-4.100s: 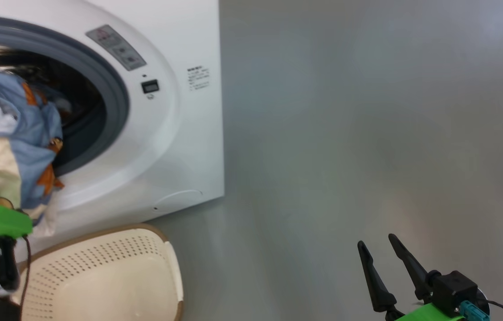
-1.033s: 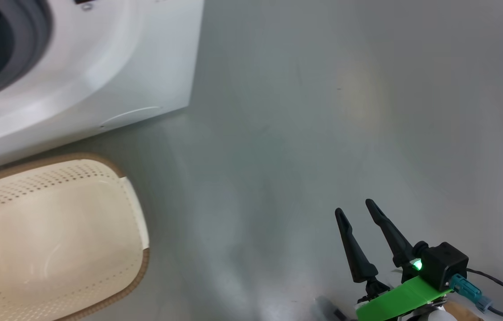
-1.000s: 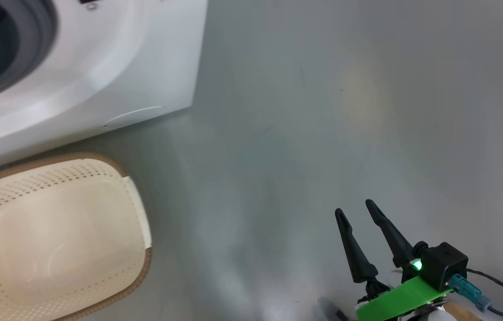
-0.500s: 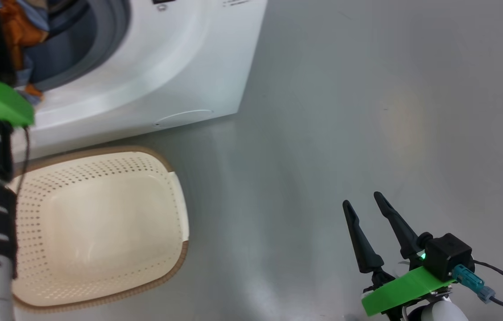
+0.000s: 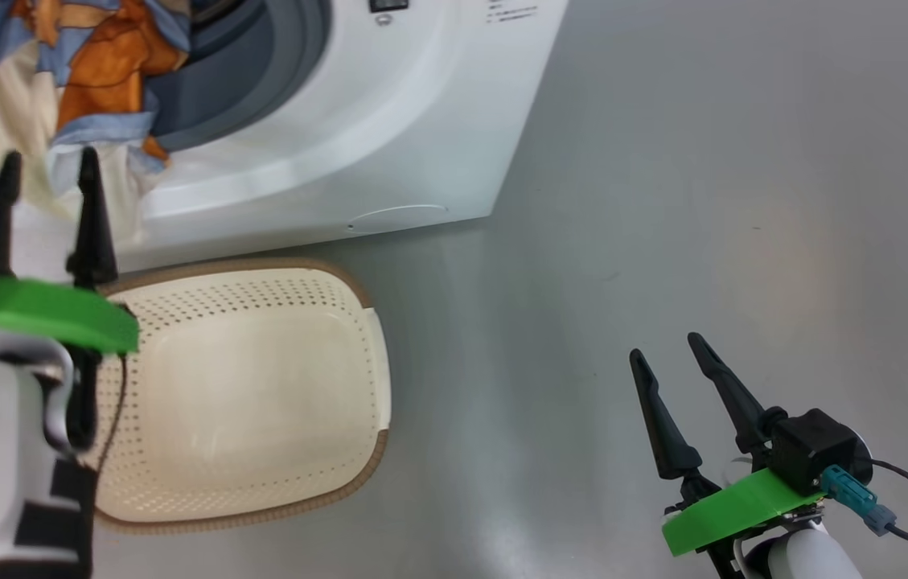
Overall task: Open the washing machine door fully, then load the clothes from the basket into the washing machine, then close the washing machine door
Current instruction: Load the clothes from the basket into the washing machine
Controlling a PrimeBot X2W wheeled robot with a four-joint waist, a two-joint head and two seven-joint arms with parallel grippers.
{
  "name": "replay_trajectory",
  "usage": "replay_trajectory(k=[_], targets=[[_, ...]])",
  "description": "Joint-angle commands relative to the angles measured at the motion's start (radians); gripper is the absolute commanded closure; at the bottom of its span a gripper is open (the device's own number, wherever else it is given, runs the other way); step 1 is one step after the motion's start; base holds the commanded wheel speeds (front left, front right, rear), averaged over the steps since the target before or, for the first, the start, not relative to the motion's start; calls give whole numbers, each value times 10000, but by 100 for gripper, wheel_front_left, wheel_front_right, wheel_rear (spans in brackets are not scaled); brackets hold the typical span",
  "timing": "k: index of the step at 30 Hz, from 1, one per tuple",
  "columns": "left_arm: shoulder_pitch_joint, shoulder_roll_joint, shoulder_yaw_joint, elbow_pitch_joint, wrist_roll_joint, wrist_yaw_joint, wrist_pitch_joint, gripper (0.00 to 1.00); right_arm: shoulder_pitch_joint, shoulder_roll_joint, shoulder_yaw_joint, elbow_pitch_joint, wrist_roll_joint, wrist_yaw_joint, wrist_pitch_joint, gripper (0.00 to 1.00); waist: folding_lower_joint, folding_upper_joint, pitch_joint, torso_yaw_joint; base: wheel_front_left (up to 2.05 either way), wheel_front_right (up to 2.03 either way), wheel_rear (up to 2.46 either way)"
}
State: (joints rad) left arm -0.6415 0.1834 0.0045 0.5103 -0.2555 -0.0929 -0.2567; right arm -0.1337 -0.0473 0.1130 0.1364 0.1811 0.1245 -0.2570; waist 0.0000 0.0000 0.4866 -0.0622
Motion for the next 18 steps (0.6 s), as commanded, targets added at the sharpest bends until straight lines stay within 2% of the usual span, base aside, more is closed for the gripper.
replay_trajectory(k=[1,8,18], targets=[[375,316,252,-462,-104,-13,-51,0,-111,-29,191,-172,-130,62,-48,0,0,0,-42,128,0,0,0],[1862,76,184,-1815,-232,64,-18,0,-150,-29,60,-131,-351,62,-48,0,0,0,-185,480,0,0,0],[3542,60,199,-3421,-451,155,227,0,-85,-29,18,-58,-427,62,-48,0,0,0,-372,661,0,0,0]])
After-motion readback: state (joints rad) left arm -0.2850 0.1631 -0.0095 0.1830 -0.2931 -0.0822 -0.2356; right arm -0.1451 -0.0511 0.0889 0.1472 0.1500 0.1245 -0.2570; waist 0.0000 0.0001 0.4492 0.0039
